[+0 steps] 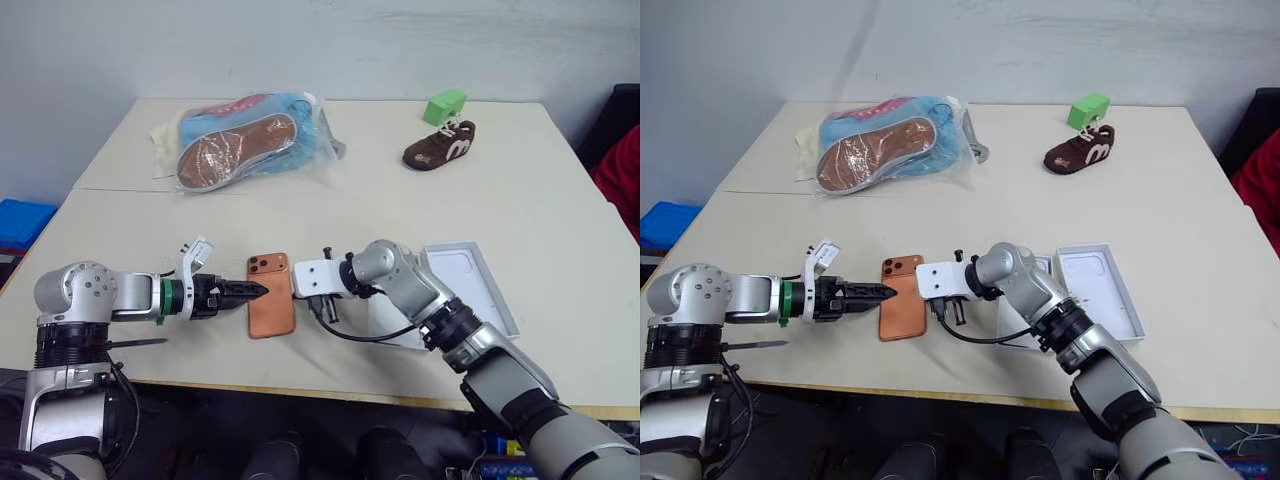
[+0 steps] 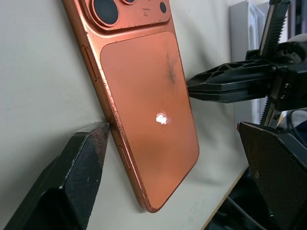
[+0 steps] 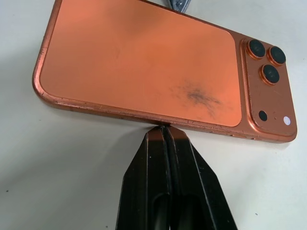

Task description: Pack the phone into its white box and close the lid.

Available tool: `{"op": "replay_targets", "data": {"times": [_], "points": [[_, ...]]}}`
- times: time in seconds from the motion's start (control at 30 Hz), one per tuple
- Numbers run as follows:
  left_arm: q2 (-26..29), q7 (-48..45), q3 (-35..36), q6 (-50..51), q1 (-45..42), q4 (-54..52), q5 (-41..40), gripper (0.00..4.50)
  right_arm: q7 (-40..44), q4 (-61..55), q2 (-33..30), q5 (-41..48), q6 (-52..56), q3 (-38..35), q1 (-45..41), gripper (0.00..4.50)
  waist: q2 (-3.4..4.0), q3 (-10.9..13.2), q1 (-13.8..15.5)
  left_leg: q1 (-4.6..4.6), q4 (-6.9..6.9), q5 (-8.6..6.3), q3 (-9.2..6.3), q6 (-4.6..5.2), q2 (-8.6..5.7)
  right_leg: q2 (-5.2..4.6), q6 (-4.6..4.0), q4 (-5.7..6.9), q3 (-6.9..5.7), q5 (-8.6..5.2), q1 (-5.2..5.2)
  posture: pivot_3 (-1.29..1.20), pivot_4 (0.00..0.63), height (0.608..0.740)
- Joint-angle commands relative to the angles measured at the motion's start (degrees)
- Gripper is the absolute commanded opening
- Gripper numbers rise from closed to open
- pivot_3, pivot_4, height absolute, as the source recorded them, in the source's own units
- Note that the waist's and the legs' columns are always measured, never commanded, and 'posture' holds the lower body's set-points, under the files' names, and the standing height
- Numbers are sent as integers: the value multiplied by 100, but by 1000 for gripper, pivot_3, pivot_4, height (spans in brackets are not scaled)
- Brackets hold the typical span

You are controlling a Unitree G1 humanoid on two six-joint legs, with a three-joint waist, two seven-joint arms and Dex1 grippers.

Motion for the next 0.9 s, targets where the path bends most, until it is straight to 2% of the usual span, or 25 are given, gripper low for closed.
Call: {"op": "replay_targets", "data": {"times": [0.03,0.23,0.3,0.37,0.57,0.67,0.73,0.8,0.9], "points": [[-418,148,-472,171,173,63,-528,4500,30,-284,212,117,92,39,70,34,-3,-2,0,-1,0,0,-7,1,-3,0,0,0,0,0,1,0,150,740],[-570,463,-127,171,111,262,-1015,4500,96,-359,192,106,89,-2,199,34,-11,1,20,-12,-1,1,-47,1,-13,2,1,-3,-1,0,6,0,150,740],[-595,591,12,171,97,398,-1181,4500,86,-365,206,127,92,-31,209,34,-47,-2,-36,-38,1,1,-53,0,-12,3,1,-2,-3,0,-19,0,150,740],[-540,739,-5,171,137,326,-1249,4500,90,-380,224,160,49,-57,230,34,-66,3,-110,-69,7,4,-72,-7,-8,11,3,1,-9,2,-49,0,150,740],[-280,1019,-122,171,303,71,-1655,4500,10,-250,168,60,-81,-29,179,34,-71,7,-207,-74,-5,2,-104,-11,-21,13,3,-1,-13,2,-66,0,150,740],[-220,1077,55,171,305,141,-1624,3932,-8,-272,123,57,-139,-53,203,0,-75,10,-211,-74,-6,2,-105,-12,-23,14,3,-4,-13,2,-65,0,150,740],[-169,1066,211,171,290,204,-1652,3175,-5,-393,68,103,-164,-111,253,0,-81,15,-211,-75,-6,3,-104,-16,-22,16,3,-5,-12,2,-87,0,150,740],[-78,985,343,171,318,174,-1704,2669,79,-658,-28,257,-199,-214,345,0,-90,21,-212,-80,-6,4,-104,-17,-22,17,3,-1,-11,2,-96,0,150,740],[180,704,496,171,397,23,-1919,1758,306,-1599,-274,826,163,-617,589,0,-131,58,-215,-88,-8,3,-104,-20,-21,18,3,4,-11,2,-113,0,150,740]]}}
